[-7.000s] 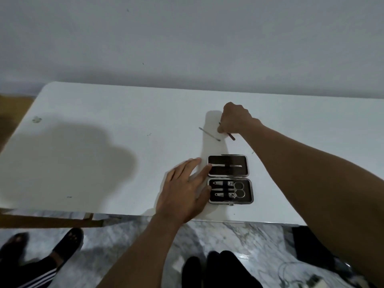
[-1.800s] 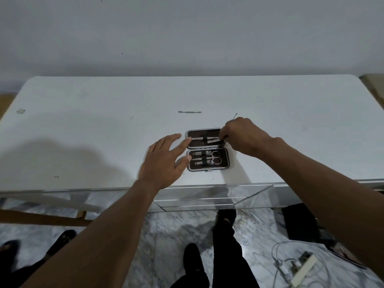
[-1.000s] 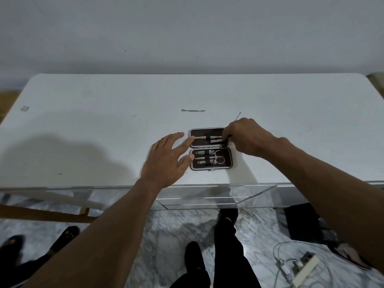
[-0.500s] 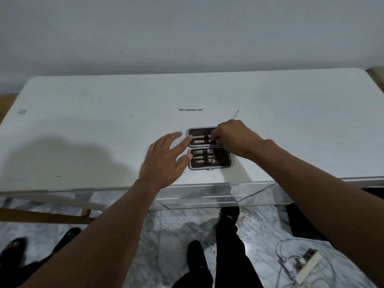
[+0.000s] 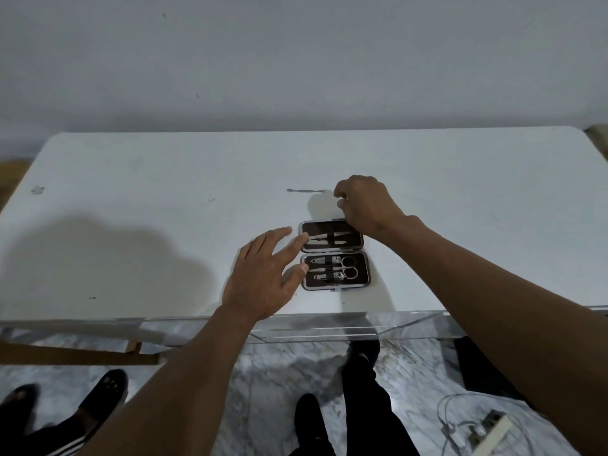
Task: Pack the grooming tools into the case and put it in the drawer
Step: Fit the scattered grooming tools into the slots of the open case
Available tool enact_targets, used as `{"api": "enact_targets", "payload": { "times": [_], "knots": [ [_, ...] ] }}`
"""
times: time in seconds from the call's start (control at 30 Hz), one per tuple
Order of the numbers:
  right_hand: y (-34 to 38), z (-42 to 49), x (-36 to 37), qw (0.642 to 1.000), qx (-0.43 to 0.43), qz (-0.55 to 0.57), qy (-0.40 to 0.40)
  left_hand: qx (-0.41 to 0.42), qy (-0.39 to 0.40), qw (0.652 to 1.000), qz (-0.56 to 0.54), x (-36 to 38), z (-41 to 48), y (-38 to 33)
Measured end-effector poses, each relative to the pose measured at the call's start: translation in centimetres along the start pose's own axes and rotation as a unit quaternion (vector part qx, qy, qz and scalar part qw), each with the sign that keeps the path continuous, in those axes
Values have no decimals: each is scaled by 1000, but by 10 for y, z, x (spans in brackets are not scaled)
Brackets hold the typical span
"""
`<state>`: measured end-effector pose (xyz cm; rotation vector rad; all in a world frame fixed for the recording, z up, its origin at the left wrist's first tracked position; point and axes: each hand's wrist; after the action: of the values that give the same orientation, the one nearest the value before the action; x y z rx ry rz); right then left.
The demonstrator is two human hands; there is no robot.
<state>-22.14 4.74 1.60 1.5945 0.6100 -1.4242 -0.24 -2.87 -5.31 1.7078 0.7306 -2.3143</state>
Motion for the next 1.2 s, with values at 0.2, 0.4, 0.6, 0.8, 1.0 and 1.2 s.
{"api": "enact_targets", "payload": {
  "times": [0.2,0.4,0.6,0.8,1.0,1.2],
  "knots": [
    [28,46,20,998,-32,-36,35,-8,-5,1000,-8,-2,2,-2],
    [38,59,14,994,9,-71,82,-10,-2,1000,-8,-1,2,-2],
    [13,33,3,991,78,-33,105,-9,-5,1000,-2,-1,1,-2],
    [-23,-13,-17,875,269,402,14,-3,-8,1000,3,0,0,-1],
    [-28,-43,-28,808,283,516,9,2,-9,1000,8,1,0,0],
    [-32,-50,-23,919,210,334,28,3,1,1000,10,2,1,1]
  ]
}}
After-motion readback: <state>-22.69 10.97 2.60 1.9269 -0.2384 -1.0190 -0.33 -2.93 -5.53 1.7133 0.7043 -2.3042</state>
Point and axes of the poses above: each hand's wrist, its own z-axis towards the middle knuckle, its own x-axis out of the palm, y = z × x, and after that the axes turned 7 degrees about -y, right-handed
